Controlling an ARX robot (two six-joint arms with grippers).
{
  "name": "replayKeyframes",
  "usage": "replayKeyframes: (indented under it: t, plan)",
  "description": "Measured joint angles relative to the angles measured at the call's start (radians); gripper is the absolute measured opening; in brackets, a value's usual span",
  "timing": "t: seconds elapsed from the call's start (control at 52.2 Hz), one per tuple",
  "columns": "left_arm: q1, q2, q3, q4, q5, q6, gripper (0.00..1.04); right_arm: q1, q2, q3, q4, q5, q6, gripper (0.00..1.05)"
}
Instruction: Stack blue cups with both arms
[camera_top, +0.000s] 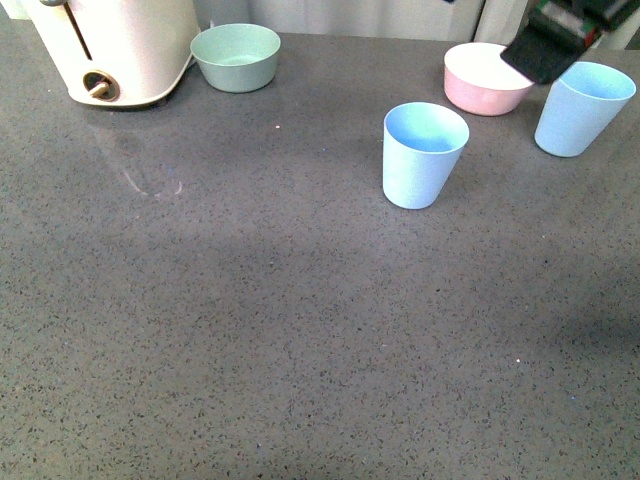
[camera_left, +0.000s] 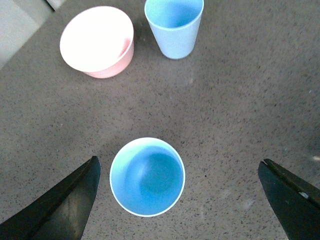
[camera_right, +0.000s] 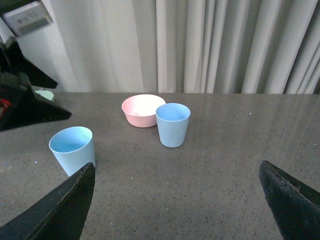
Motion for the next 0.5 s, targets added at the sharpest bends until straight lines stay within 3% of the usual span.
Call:
replayKeyframes:
  t: [0.134,0.249,0.287,0.345,0.402,0.498]
  plan:
    - [0.059,-0.085,-0.103,0.113,0.050,-0.074,0.96,0.000,0.000,0.000,0.000,0.000,0.000,0.96]
    - [0.162,-0.161,-0.199,0.214,0.064,-0.187,0.96,0.000,0.000,0.000,0.000,0.000,0.000,0.96]
    - [0.195,-0.187,-0.251,0.294,0.003,-0.224,0.94,0.000,0.000,0.000,0.000,0.000,0.000,0.96]
    - [0.235,-0.230,-0.370,0.531,-0.224,-0.272,0.85,0.000,0.000,0.000,0.000,-0.003,0.000,0.96]
    - [0.289,-0.289,-0.508,0.743,-0.374,-0.301,0.76,0.000,0.000,0.000,0.000,-0.002,0.000,0.96]
    - [0.397,-0.440,-0.769,1.025,-0.451,-0.337,0.56,0.000,0.000,0.000,0.000,0.001,0.000,0.96]
